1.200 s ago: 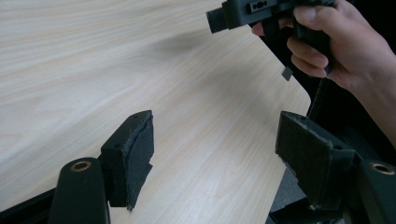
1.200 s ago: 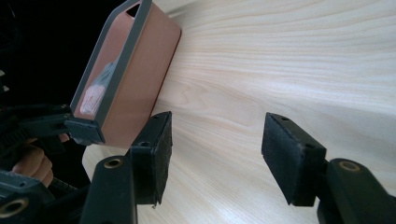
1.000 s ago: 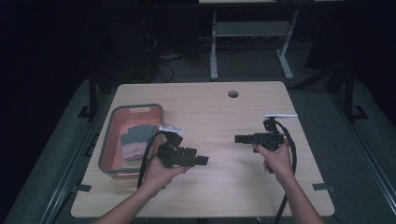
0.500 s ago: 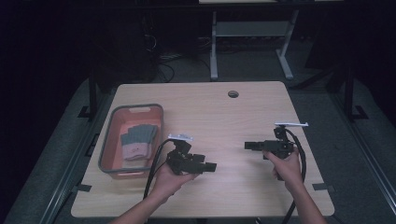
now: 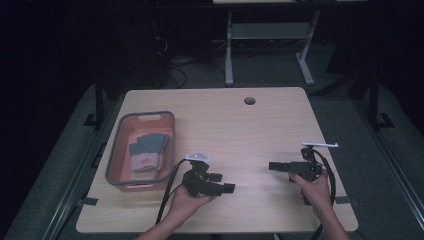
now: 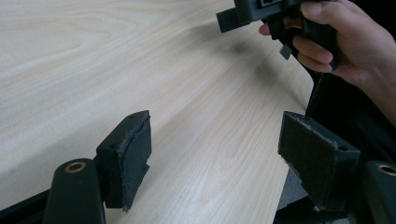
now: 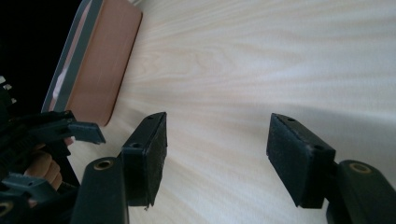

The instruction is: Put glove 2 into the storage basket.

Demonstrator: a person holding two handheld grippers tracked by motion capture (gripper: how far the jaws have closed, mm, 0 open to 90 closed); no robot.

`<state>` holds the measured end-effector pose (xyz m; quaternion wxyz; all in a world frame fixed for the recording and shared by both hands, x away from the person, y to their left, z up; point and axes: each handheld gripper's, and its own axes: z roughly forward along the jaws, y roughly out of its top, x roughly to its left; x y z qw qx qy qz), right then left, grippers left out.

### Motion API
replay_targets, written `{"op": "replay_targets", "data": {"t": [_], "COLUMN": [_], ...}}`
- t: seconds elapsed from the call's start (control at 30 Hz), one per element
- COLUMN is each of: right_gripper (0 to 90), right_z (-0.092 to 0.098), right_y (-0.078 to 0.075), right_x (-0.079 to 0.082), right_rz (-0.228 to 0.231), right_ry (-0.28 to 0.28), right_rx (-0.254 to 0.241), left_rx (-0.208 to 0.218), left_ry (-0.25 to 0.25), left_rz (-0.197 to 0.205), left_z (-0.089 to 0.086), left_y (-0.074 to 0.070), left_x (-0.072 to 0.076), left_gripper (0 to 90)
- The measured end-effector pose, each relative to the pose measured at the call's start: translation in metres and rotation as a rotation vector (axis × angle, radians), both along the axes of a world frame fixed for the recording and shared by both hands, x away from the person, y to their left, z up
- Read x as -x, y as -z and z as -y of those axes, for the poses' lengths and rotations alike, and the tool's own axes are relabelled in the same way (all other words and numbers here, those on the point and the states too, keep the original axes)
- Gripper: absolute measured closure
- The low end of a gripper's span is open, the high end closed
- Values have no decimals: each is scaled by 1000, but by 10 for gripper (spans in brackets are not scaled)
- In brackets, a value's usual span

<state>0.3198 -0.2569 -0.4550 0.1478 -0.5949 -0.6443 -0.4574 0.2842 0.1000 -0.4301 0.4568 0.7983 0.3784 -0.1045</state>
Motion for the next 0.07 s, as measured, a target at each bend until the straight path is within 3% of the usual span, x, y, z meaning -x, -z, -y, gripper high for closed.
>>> {"op": "replay_targets", "data": {"t": [0.07], "right_gripper": [370], "right_z": [2], "right_y": [2], "right_x": [6], "right_rz": [6], "right_ry": [6], "right_rx": [-10], "left_rx": [6], "left_ry": [4], "left_rz": [-2], "left_z": [-1], "left_y": [2], "left_x": [3], "left_gripper": [250]}}
